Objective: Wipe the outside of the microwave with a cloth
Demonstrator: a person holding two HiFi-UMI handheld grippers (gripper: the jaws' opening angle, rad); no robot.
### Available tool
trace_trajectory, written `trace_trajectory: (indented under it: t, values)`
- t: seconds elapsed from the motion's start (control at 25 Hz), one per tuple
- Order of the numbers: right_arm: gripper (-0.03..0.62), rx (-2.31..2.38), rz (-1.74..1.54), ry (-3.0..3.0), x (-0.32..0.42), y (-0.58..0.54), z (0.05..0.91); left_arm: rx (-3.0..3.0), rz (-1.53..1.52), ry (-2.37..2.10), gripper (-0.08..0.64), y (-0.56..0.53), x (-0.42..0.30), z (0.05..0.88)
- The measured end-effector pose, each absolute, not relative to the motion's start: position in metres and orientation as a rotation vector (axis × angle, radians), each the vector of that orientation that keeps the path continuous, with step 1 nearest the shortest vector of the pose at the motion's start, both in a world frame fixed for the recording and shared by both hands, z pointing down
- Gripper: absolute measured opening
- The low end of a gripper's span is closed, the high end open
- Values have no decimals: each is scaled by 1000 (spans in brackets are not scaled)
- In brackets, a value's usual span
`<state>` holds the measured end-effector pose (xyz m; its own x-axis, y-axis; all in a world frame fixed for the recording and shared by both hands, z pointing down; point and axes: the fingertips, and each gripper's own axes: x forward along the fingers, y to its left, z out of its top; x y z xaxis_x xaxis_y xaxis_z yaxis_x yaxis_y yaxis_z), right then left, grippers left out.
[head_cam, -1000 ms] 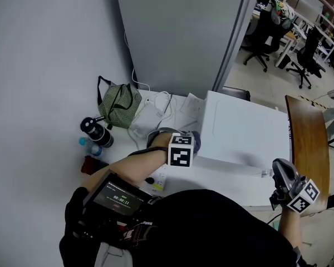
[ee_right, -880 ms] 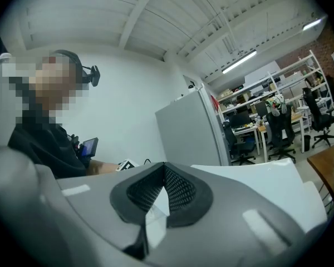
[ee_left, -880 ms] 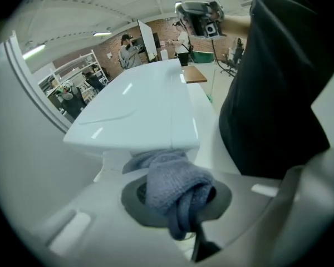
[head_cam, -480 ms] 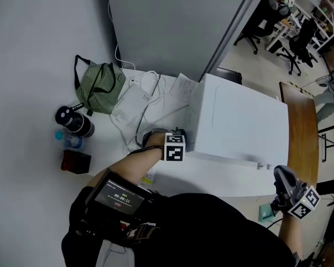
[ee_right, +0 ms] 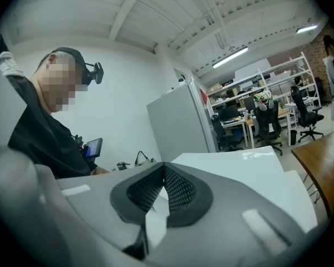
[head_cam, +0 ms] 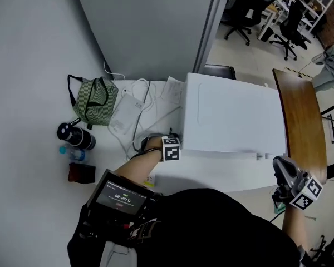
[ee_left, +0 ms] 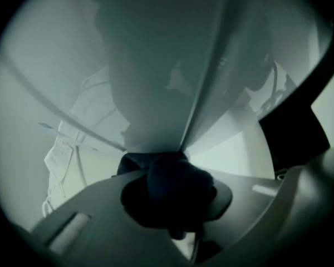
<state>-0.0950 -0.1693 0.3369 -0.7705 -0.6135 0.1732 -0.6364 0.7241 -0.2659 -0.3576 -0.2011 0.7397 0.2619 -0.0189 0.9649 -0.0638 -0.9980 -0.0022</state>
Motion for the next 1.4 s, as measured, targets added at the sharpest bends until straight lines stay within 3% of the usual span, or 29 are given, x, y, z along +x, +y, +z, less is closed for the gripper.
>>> trace_trajectory:
  t: [0.16,0.52,0.88,1.12,1.4]
  values:
    - [5,995,438,-2986,-83,-173,325,2419,1855,-172,60,-197,-375,700]
    - [5,780,434,-3122,-62,-193,328,2508,1553,-798,60,-208,-403,526]
    - [5,1096,313,-2996,-68,-166,306,2929,1409,-690,60,-215,-361,429]
    - [5,1469,333,-2838,3,-162,324,3052,1307,-575,60,-248,-303,398]
    - [5,1575,371,-2866,136,-199,359,3053,1430,-459,61,-308,-155,388]
